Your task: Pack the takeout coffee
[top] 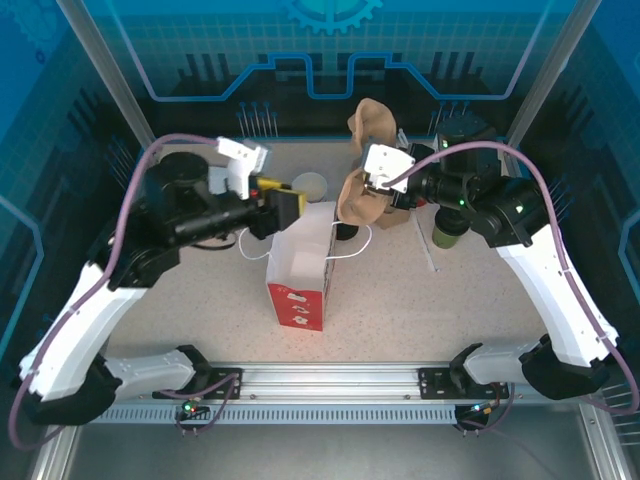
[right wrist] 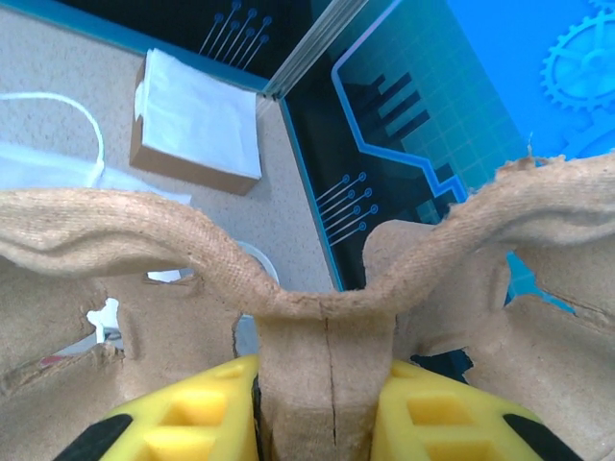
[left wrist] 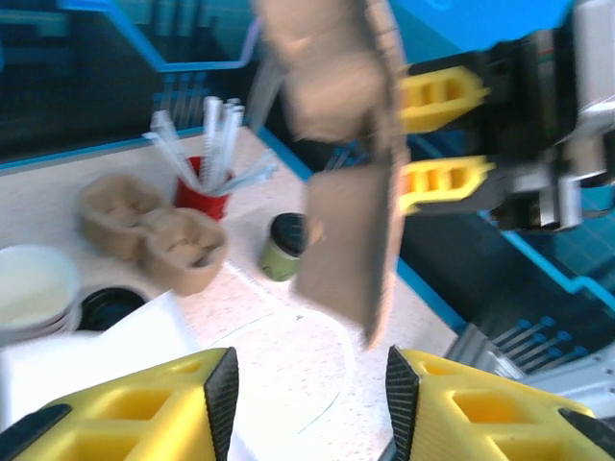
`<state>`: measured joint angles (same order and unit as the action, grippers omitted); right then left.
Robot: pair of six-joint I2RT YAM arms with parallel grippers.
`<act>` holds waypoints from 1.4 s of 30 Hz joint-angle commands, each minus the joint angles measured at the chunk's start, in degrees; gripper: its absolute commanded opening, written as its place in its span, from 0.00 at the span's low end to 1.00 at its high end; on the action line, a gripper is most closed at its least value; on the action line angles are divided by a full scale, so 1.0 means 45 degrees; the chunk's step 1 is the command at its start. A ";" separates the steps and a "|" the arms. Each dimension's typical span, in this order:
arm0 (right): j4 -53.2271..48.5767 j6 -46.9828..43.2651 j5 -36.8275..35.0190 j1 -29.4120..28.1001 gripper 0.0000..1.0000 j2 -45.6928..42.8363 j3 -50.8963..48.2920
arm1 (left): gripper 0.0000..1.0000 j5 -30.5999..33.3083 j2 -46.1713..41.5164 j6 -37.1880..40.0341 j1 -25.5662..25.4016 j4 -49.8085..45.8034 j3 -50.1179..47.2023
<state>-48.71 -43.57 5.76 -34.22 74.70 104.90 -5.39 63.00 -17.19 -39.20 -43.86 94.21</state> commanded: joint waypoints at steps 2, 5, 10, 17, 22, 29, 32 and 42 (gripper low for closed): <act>0.0111 0.2260 0.0860 -0.0616 0.26 0.0117 0.0746 | 0.48 0.2433 -0.1300 -0.1771 0.0718 -0.1992 -0.1551; 0.0365 0.3899 0.1818 -0.0925 0.26 0.0187 0.0790 | 0.48 0.1973 -0.2101 -0.2888 0.1809 -0.2624 -0.2684; 0.1178 0.7481 0.4262 -0.1042 0.25 0.0494 0.0484 | 0.49 0.0291 -0.2979 -0.3794 0.2396 -0.2353 -0.4076; 0.1420 1.0790 0.6322 -0.1432 0.24 0.1428 0.0184 | 0.53 -0.1319 -0.2843 -0.4286 0.2398 -0.2422 -0.5110; 0.1157 1.2014 0.7288 -0.1743 0.24 0.2154 0.0157 | 0.55 -0.1970 -0.2717 -0.4495 0.2387 -0.2040 -0.6048; 0.0801 1.3070 0.8382 -0.1926 0.23 0.2808 -0.0462 | 0.54 -0.1850 -0.2453 -0.4412 0.2365 -0.2123 -0.6690; 0.0689 1.3144 0.8556 -0.1947 0.23 0.2910 -0.0818 | 0.49 -0.1811 -0.2433 -0.4427 0.2367 -0.2106 -0.6909; -0.0744 1.2107 0.8340 -0.1741 0.23 0.3928 -0.0536 | 0.30 -0.1634 -0.2399 -0.4344 0.2369 -0.2080 -0.6992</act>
<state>-48.05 13.15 42.28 -42.06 90.52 100.99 -12.32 52.45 -37.19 -28.93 -53.63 62.81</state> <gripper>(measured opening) 0.226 0.306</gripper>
